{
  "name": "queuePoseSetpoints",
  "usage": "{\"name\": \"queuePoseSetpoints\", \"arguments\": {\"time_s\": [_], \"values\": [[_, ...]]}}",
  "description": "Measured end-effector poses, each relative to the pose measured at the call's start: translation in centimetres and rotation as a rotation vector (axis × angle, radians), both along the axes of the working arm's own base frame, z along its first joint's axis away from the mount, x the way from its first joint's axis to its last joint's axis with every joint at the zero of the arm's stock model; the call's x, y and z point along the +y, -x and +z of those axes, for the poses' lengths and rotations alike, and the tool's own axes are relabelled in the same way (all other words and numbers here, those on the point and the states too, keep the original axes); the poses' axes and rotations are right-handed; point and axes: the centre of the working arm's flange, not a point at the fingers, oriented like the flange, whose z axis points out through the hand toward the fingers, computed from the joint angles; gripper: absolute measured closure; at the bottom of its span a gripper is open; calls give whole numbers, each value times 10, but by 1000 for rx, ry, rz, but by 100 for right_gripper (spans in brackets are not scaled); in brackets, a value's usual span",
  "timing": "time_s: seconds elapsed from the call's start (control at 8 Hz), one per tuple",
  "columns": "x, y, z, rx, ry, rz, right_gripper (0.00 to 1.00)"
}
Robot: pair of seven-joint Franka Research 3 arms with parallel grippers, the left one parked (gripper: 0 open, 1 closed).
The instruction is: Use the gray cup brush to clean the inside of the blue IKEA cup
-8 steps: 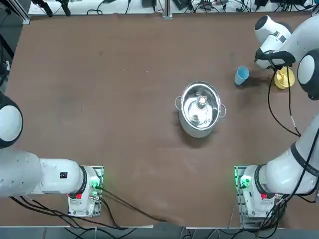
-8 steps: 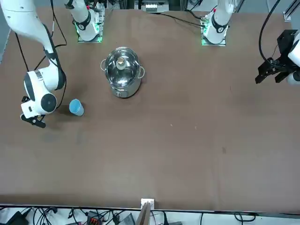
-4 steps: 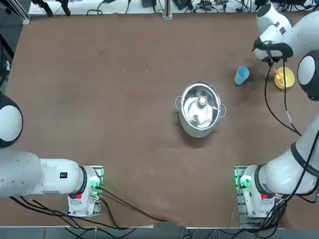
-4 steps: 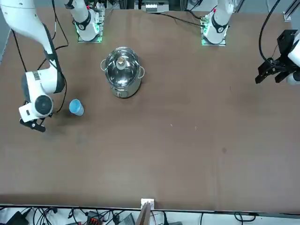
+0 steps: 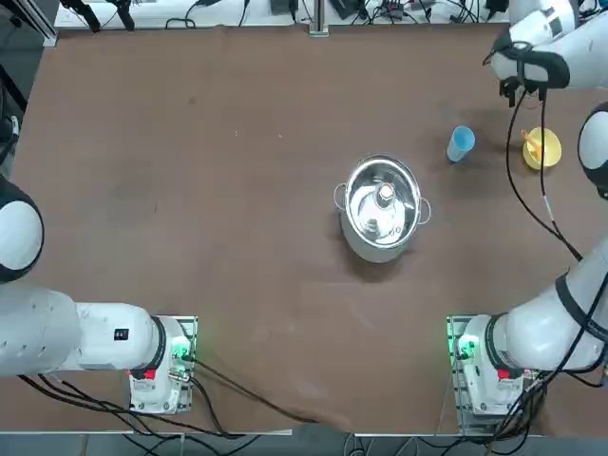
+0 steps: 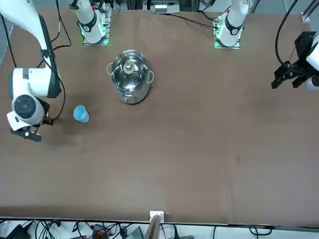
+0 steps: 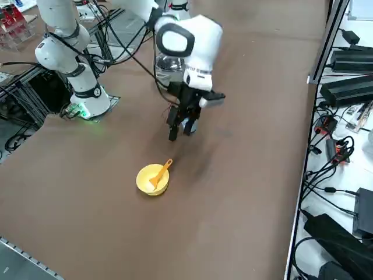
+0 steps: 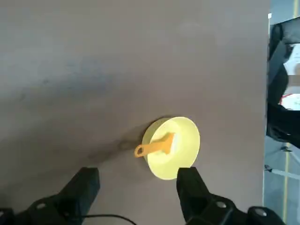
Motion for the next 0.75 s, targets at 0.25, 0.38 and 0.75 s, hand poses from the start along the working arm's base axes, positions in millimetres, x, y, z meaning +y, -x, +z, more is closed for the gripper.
{"name": "queuePoseSetpoints", "arguments": {"time_s": [0.25, 0.38, 0.75], "values": [[8, -3, 58, -1, -129, -9, 0], [11, -3, 90, -4, -187, -5, 0], [20, 6, 173, -61, -387, 16, 0]]}}
